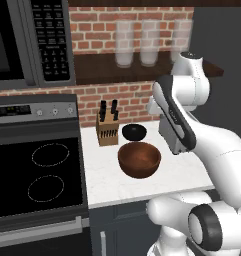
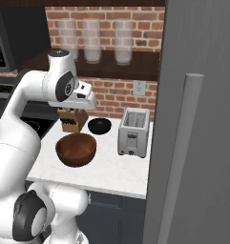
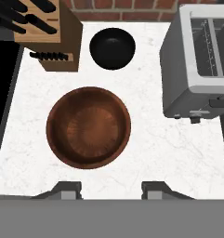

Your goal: Pick up the bowls on the counter and stack them on top of one another in the open cabinet. Place the smaller bowl on top of the larger bowl.

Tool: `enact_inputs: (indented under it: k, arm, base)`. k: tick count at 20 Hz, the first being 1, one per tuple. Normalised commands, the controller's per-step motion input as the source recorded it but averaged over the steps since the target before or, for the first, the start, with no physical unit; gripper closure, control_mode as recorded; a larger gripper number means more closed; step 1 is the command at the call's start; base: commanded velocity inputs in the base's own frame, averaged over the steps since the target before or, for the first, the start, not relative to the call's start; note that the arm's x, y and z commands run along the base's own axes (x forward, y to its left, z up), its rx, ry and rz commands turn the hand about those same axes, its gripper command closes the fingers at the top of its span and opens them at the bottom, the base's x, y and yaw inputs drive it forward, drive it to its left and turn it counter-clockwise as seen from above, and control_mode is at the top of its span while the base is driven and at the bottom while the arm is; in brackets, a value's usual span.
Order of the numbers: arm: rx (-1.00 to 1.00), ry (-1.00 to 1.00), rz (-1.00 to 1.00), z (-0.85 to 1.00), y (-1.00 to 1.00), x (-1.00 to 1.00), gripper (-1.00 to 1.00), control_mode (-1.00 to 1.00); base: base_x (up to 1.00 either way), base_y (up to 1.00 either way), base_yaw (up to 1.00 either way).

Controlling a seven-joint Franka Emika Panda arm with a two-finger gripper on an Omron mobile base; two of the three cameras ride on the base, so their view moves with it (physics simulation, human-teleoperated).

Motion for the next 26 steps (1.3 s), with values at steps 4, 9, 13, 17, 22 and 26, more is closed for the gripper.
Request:
enact_inputs:
  k: [4,9,13,17,22,26]
  arm:
    - [0.01,0.00,0.00,-0.01,0.03,-0.09,-1.00,-1.00]
    - [0.05,-0.01,0.00,-0.04,0.01,-0.43,-1.00,-1.00]
    - [0.04,-0.02,-0.04,-0.07,0.00,-0.67,-1.00,-1.00]
    - [0.00,0.00,-0.11,-0.13,-0.03,-0.61,-1.00,-1.00]
    - [0.01,-0.01,-0.13,-0.28,-0.01,-0.37,-1.00,-1.00]
    - [0.08,0.00,-0.12,-0.43,-0.08,-0.10,-1.00,-1.00]
  base:
    - [0.00,0.00,0.00]
    - [0.00,0.00,0.00]
    - [0.00,0.00,0.00]
    - [0.00,0.00,0.00]
    - [0.00,0.00,0.00]
    - [0.00,0.00,0.00]
